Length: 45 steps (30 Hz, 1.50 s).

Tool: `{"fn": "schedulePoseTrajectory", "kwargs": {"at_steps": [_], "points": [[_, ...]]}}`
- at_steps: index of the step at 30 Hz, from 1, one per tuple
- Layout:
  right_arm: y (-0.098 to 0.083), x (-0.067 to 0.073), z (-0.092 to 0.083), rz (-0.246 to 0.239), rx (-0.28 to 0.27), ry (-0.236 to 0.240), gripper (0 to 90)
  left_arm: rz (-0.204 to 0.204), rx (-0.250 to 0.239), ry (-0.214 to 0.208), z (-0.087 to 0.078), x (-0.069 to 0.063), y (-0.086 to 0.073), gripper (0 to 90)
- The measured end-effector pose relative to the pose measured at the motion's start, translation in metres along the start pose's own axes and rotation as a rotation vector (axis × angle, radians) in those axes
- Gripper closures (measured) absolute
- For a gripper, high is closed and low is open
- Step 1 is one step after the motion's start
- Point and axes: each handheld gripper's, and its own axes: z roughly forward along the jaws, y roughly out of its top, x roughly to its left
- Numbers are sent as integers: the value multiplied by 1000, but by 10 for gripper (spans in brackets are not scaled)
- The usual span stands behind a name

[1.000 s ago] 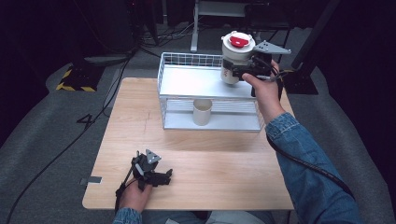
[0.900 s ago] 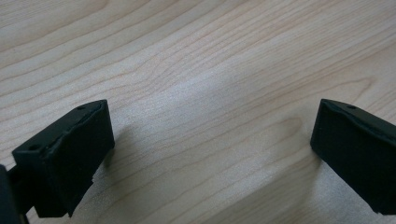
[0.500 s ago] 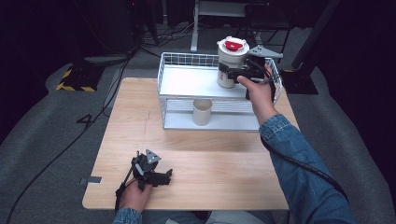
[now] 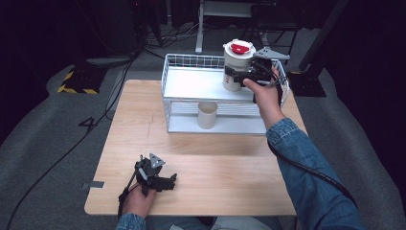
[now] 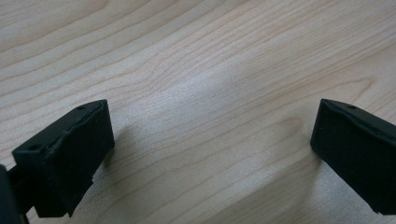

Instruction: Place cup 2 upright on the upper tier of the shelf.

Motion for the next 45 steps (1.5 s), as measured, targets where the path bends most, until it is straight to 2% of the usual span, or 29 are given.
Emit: {"fn": "schedulePoseTrajectory", "kwargs": {"at_steps": [12, 17, 19, 23, 30, 38, 45], "points": [[0, -1, 0, 2, 20, 11, 122, 0, 0, 0, 0, 0, 0, 0], [1, -2, 0, -19, 63, 14, 77, -1, 0, 0, 0, 0, 0, 0], [2, -3, -2, -26, 79, 6, 29, 0, 0, 0, 0, 0, 0, 0], [4, -5, -7, -23, 87, -8, 6, 1, 1, 0, 0, 0, 0, 0], [7, -4, -21, -36, 83, -12, 0, 3, 1, -1, 0, 0, 0, 0], [9, -4, -43, -52, 75, 15, 2, 4, 1, -2, 0, 0, 1, 0], [11, 1, -64, -65, 69, 51, 23, 4, 2, -2, 0, 0, 1, 0]]}}
